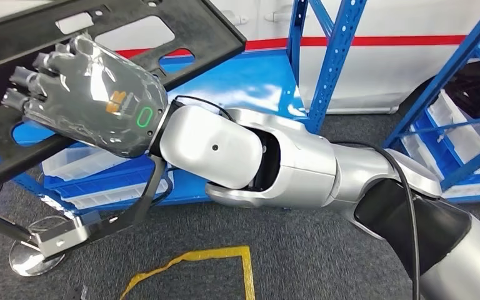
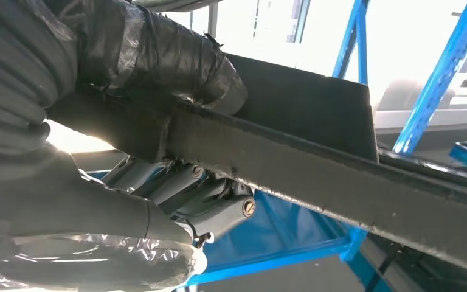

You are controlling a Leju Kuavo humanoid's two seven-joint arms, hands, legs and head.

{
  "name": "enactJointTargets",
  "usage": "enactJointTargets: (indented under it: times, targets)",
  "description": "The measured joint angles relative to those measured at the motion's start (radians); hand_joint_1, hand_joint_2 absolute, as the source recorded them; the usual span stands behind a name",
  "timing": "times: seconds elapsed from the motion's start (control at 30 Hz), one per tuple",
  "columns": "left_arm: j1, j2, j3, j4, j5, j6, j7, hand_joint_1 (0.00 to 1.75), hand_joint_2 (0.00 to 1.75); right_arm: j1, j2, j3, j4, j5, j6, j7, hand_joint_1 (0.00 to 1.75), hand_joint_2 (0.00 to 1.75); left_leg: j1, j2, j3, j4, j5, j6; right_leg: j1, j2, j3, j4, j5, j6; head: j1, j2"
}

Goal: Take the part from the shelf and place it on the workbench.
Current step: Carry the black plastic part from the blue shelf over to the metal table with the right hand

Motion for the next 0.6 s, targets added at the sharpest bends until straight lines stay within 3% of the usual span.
enactJointTargets:
  times: [0.07,0.1,0.13,0.17,0.23,0.3,0.33,0.37,0.43,0.47,0.5,0.57,0.6]
  targets:
    - [0.000,-0.001,-0.004,0.000,-0.002,-0.001,0.000,0.00,1.75,0.000,0.000,0.000,0.000,0.000,-0.001,0.001,1.75,1.75,0.002,0.000,-0.030,0.107,-0.101,-0.008,0.000,-0.001,-0.028,-0.005,0.027,-0.008,-0.001,0.000]
    - [-0.001,-0.001,-0.006,0.000,-0.002,-0.001,-0.001,0.00,1.75,0.001,0.000,0.000,0.001,0.000,-0.001,0.002,1.75,1.75,0.002,0.000,-0.039,0.165,-0.135,-0.010,0.001,-0.001,-0.044,-0.004,0.039,-0.010,-0.001,0.000]
    - [-0.001,-0.001,-0.008,0.000,-0.002,-0.001,-0.001,0.00,1.75,0.002,0.000,0.000,0.001,0.000,-0.001,0.002,1.75,1.75,0.002,0.000,-0.039,0.207,-0.146,-0.011,0.002,-0.001,-0.060,-0.004,0.051,-0.010,-0.001,0.000]
    - [-0.001,-0.001,-0.009,0.000,-0.002,-0.002,-0.001,0.00,1.75,0.004,0.000,0.000,0.001,0.000,-0.001,0.002,1.75,1.75,0.002,0.000,-0.027,0.224,-0.134,-0.011,0.002,-0.001,-0.076,-0.003,0.063,-0.010,-0.001,0.000]
    - [-0.002,-0.001,-0.010,0.000,-0.002,-0.002,0.000,0.00,1.75,0.005,0.000,0.000,0.002,0.000,-0.001,0.002,1.75,1.75,0.002,0.000,0.048,0.164,-0.082,-0.007,0.003,-0.001,-0.107,-0.003,0.088,-0.006,-0.001,0.000]
    - [-0.005,0.001,-0.011,0.000,-0.002,-0.002,0.000,0.00,1.75,0.005,0.000,-0.001,0.002,0.000,-0.002,0.003,1.75,1.75,-0.002,-0.001,0.161,0.022,-0.085,0.001,0.004,-0.001,-0.126,-0.002,0.110,0.002,0.000,0.000]
    - [-0.006,0.001,-0.011,0.000,-0.002,-0.003,0.001,0.00,1.75,0.006,-0.001,-0.001,0.002,0.000,-0.002,0.004,1.75,1.75,-0.006,-0.002,0.198,-0.032,-0.096,0.006,0.004,-0.002,-0.128,-0.005,0.121,0.007,0.001,0.000]
    - [-0.008,0.002,-0.012,0.000,-0.002,-0.003,0.001,0.00,1.75,0.006,-0.001,-0.001,0.002,0.000,-0.002,0.004,1.75,1.75,-0.010,-0.003,0.217,-0.067,-0.107,0.011,0.003,-0.003,-0.128,-0.009,0.132,0.013,-0.001,0.000]
    - [-0.007,0.003,-0.013,0.000,-0.002,-0.003,0.003,0.00,1.75,0.007,-0.003,-0.002,0.002,0.000,-0.002,0.005,1.75,1.75,-0.011,-0.001,0.210,-0.082,-0.089,0.023,0.001,-0.003,-0.126,-0.023,0.148,0.025,-0.004,0.000]
    - [-0.007,0.003,-0.013,0.000,-0.002,-0.003,0.004,0.00,1.75,0.007,-0.004,-0.002,0.003,0.000,-0.002,0.005,1.75,1.75,-0.010,0.001,0.204,-0.087,-0.076,0.031,0.001,-0.002,-0.132,-0.018,0.135,0.030,-0.005,0.000]
    - [-0.007,0.004,-0.014,0.000,-0.002,-0.003,0.005,0.00,1.75,0.008,-0.005,-0.002,0.004,0.000,-0.002,0.005,1.75,1.75,-0.008,0.005,0.194,-0.092,-0.061,0.039,0.001,-0.002,-0.141,0.003,0.101,0.033,-0.002,0.000]
    - [-0.008,0.004,-0.014,0.000,-0.002,-0.005,0.005,0.00,1.75,0.008,-0.006,-0.001,0.005,0.000,-0.002,0.005,1.75,1.75,-0.007,0.009,0.166,-0.093,-0.033,0.051,0.001,-0.001,-0.171,0.109,-0.007,0.037,0.002,0.000]
    - [-0.008,0.004,-0.014,0.000,-0.002,-0.005,0.005,0.00,1.75,0.009,-0.007,-0.001,0.005,0.000,-0.002,0.005,1.75,1.75,-0.008,0.009,0.149,-0.090,-0.020,0.053,0.001,-0.001,-0.183,0.178,-0.048,0.039,0.004,0.000]
